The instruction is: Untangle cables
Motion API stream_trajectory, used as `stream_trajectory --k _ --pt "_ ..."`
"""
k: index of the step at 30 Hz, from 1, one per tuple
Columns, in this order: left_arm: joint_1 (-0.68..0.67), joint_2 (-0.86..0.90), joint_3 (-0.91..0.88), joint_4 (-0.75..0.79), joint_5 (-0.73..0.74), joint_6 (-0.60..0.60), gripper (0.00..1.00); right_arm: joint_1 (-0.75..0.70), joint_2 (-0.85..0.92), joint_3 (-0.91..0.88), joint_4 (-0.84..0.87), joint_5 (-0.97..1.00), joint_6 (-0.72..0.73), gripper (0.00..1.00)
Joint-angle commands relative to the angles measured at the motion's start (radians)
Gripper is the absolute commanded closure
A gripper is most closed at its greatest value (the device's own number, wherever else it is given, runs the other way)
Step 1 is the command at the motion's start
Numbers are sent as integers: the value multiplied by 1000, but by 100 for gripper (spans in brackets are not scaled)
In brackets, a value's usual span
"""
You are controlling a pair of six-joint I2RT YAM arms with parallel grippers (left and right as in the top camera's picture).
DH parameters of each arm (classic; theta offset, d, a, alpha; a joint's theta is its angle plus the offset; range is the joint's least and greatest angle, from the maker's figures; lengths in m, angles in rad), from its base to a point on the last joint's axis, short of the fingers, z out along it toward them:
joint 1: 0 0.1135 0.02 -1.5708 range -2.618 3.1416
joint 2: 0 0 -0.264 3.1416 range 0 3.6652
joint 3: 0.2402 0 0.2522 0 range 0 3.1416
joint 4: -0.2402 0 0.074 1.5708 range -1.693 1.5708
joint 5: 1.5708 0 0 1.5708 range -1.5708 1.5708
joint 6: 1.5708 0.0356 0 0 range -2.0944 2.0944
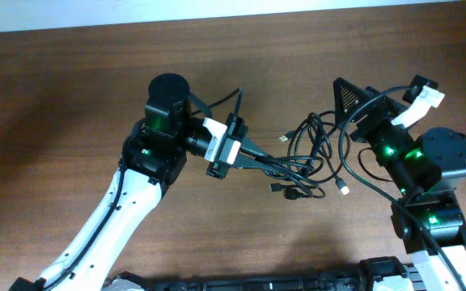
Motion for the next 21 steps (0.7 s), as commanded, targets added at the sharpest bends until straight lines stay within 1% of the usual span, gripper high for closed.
stream_trajectory --k 1,2,4,9,15,17,21 --pt "7 -4 9 2 -53 6 100 -3 -9 9 -20 26 2 1" --pt "8 -4 9 -3 -84 6 100 -3 -12 9 -25 23 -11 1" --pt "16 -4 9 -6 -139 6 100 -3 -21 9 -26 1 -105 1" --pt "29 -4 9 -28 -222 6 100 -3 -63 9 -39 -30 -206 1" --pt "28 -4 9 -28 -223 29 100 -3 -131 9 -32 -113 -209 1" --pt "28 -4 9 -28 -222 29 100 -3 -143 9 -31 -155 -208 1" --pt "28 -4 9 -28 -216 40 100 -3 -146 9 -28 -175 -208 1"
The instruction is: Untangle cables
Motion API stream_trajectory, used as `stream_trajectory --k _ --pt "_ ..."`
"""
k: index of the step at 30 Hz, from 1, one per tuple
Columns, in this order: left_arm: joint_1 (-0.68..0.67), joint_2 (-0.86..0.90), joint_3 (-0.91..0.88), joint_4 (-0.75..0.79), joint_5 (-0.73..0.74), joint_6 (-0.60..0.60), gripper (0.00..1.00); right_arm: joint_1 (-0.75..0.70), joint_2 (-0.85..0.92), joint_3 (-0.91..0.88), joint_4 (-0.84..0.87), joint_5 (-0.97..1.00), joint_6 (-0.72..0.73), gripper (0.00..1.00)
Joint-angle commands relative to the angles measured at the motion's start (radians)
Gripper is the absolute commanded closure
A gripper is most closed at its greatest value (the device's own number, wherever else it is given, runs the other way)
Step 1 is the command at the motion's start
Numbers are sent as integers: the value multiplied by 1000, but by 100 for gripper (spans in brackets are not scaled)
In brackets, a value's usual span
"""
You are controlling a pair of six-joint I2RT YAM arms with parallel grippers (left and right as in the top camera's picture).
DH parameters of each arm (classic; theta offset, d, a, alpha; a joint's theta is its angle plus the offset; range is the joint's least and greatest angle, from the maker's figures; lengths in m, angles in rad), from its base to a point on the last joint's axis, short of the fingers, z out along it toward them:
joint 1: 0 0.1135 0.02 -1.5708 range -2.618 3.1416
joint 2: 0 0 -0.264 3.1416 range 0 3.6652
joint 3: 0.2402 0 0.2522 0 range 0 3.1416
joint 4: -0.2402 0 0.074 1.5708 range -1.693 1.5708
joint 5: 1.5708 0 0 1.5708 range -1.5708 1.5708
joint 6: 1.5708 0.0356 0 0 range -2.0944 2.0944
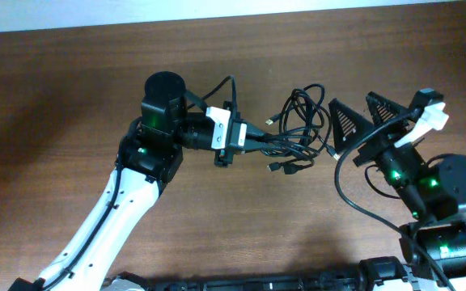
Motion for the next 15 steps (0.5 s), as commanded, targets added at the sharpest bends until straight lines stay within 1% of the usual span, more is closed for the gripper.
stream_trajectory --k 1,3,5,6,9,10,11,14,15 --pt "3 -4 9 3 10 39 100 -3 -4 9 7 -44 -14 0" --pt "3 -4 9 3 37 73 100 -3 -4 9 7 -44 -14 3" --pt "3 -4 9 5 72 131 100 -3 -4 9 6 -44 -15 12" --pt "3 -4 9 14 72 135 100 -3 -4 9 5 -44 -18 13" --pt "3 -4 9 47 72 135 100 -3 -4 9 -20 -76 -145 13" --pt "3 -4 9 56 72 135 100 -3 -4 9 -41 -98 -220 13" --pt "3 -4 9 65 72 135 100 -3 -4 9 -59 -101 -264 13" --pt "3 -4 9 86 72 135 100 -3 -4 9 -111 -101 -354 13" --pt "3 -4 9 90 72 135 100 -3 -4 9 -116 -103 -363 13"
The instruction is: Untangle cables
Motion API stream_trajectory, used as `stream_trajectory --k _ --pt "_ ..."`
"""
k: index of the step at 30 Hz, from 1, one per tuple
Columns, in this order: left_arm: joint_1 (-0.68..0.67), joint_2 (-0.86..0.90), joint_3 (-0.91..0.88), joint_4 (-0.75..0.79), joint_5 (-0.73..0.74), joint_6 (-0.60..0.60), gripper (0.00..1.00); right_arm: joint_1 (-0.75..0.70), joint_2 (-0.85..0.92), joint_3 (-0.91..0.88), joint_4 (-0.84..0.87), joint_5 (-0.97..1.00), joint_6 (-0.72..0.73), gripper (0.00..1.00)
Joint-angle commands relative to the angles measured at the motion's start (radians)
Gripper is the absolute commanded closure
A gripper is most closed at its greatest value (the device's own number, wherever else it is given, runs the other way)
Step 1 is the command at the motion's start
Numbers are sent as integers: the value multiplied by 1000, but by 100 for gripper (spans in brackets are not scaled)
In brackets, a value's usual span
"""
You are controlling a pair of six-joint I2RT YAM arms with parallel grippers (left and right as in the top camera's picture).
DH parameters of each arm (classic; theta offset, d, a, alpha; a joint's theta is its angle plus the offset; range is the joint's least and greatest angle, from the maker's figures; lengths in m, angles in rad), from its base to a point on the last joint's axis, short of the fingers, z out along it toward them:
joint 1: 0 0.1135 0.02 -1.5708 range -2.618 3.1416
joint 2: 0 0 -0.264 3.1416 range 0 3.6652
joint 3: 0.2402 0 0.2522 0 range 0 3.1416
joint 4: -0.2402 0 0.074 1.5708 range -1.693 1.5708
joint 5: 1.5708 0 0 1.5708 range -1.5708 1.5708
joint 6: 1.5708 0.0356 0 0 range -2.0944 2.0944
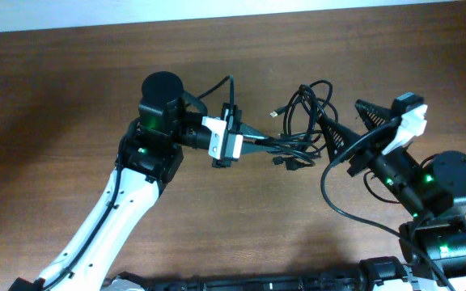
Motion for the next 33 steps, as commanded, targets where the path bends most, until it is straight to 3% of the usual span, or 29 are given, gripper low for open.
stream_trajectory --k 1,12,24,26,29,33 --pt "3 -4 9 24 26 27 100 -3 -4 8 -12 -32 -127 13" --pt "1 -4 9 38 186 27 100 -2 2 8 -2 12 -126 34" --pt "1 -4 9 16 189 27 100 -2 2 8 31 11 -83 35" --pt "1 -4 9 8 189 27 100 -2 2 8 48 12 -43 36" --pt "-3 -4 9 0 189 27 100 -2 2 8 90 19 44 48" --pt "-22 -4 9 -15 189 27 100 -2 2 8 56 213 184 48"
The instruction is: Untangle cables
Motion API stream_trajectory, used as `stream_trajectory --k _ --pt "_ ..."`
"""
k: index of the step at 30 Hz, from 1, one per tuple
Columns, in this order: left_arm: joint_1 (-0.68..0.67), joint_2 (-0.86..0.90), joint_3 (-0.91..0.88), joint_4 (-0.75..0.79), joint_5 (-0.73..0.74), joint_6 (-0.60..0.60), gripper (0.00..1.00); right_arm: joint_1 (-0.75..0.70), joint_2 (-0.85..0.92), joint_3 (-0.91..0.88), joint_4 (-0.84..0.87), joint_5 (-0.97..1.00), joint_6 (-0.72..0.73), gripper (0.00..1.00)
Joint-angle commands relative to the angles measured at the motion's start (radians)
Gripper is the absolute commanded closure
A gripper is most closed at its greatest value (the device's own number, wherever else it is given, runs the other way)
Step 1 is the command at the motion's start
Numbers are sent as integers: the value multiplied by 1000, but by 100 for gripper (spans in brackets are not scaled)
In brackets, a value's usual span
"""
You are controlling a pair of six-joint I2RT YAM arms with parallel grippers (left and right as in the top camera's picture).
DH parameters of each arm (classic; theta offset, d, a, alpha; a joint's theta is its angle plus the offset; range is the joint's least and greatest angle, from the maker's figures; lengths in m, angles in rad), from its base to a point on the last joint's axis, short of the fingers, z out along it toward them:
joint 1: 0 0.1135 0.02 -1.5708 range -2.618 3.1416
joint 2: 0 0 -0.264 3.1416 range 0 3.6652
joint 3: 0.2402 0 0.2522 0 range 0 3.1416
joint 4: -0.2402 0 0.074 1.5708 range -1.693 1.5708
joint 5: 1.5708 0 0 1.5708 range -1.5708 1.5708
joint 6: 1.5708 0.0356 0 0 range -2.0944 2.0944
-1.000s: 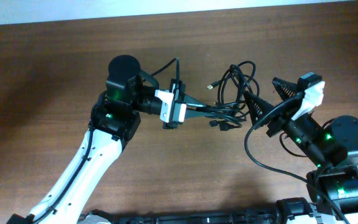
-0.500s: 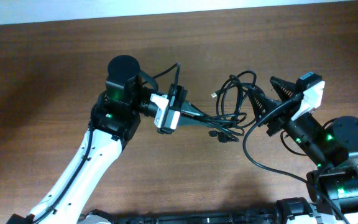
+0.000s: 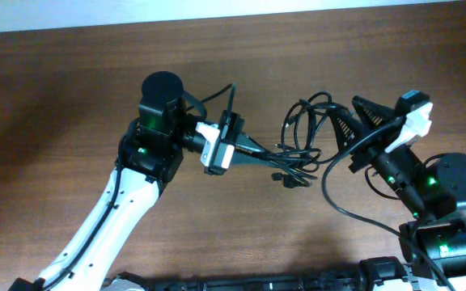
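A tangle of black cables (image 3: pixel 307 133) lies in loops on the brown table at centre right, with plug ends (image 3: pixel 285 176) trailing at its near side. My left gripper (image 3: pixel 273 155) reaches in from the left and is shut on strands at the tangle's left edge. From the right, my right gripper (image 3: pixel 348 121) stands open at the tangle's right edge. Its ribbed triangular fingers (image 3: pixel 372 110) are spread apart. Whether a loop lies between them cannot be told.
The right arm's own black lead (image 3: pixel 330 187) arcs out to the left below its wrist, close to the tangle. The table's far edge (image 3: pixel 233 18) meets a white wall along the top of the view.
The left gripper and the tangle it holds have shifted slightly toward the near side. The right gripper stays open at the tangle's right edge, almost where it was.
At first the left gripper was shut on the cables at mid-table, the right gripper open beyond the tangle's right side. Then the bundle sat farther back, the right gripper lower on its right. After that the right fingers stood against the tangle's right edge, as now.
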Motion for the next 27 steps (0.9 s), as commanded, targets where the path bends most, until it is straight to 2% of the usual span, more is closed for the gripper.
stream_trajectory --k 1,6,18,27 --pt "-20 -4 9 -12 31 20 100 -2 -2 9 -47 228 157 48" --pt "-20 -4 9 -20 31 20 100 -2 -2 9 -164 438 202 48" --pt "-16 -4 9 -15 31 20 100 -3 -2 9 -298 686 204 47" --pt "77 -4 9 3 31 19 100 -3 -2 9 -325 728 204 46"
